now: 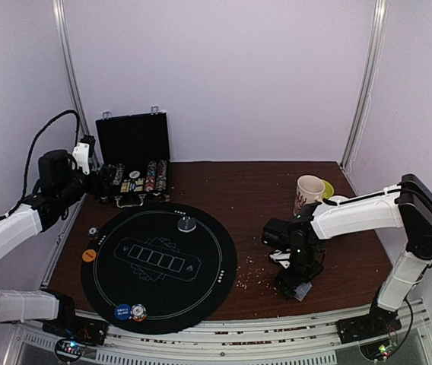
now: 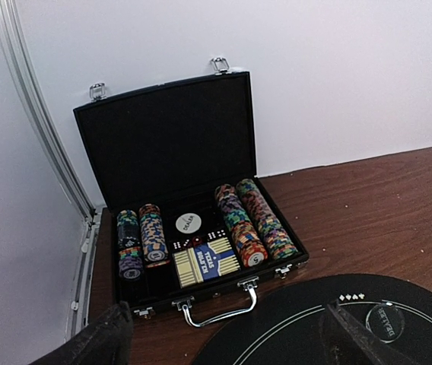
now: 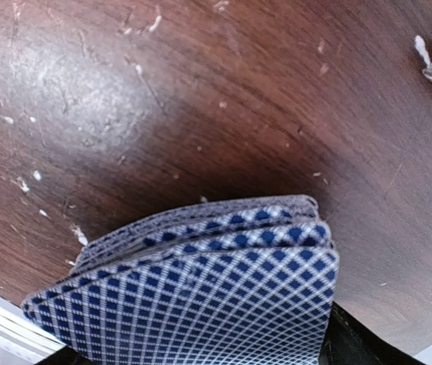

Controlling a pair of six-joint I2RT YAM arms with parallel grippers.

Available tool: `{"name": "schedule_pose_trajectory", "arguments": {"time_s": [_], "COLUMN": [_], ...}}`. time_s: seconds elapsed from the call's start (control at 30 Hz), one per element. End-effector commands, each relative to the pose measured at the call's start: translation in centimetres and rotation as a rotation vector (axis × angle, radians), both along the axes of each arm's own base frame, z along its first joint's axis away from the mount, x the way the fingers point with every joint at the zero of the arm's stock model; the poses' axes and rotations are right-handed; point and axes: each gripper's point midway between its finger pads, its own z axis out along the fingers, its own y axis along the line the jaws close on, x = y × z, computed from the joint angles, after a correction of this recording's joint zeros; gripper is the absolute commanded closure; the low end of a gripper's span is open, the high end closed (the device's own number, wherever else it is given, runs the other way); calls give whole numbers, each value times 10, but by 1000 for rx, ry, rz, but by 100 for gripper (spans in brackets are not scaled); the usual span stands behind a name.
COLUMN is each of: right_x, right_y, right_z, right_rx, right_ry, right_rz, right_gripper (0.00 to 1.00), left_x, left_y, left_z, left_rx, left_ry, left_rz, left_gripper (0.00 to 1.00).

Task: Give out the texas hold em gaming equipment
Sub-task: Adjust the face-down deck piles at the corner of the board, then pick up the face-down deck piles from the corner of the board.

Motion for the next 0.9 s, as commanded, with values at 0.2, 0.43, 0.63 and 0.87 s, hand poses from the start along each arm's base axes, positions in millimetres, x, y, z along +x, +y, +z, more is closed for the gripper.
{"name": "schedule_pose_trajectory", "arguments": {"time_s": [0.2,0.43,0.63,0.87], "right_x": [-12,-11,-15,-4], "right_y": [-24,-16,-26,-6], "right_z": [-2,-13,-20,-6], "right_rx": [-82,-14,-62,-1], "right_ry": [-16,-34,-23,-83], "right_rz": [-78,-68,-75,-41], "right_gripper": [5,10,27,40], "left_x": [2,2,3,3], "left_y": [-1,-1,0,-1], "left_z": [7,6,5,5], "left_rx": [3,5,6,6], "left_ry": [-41,-38,-38,-37], "left_rz": [-7,-7,-4,-5], "left_gripper": [12,12,12,12]}}
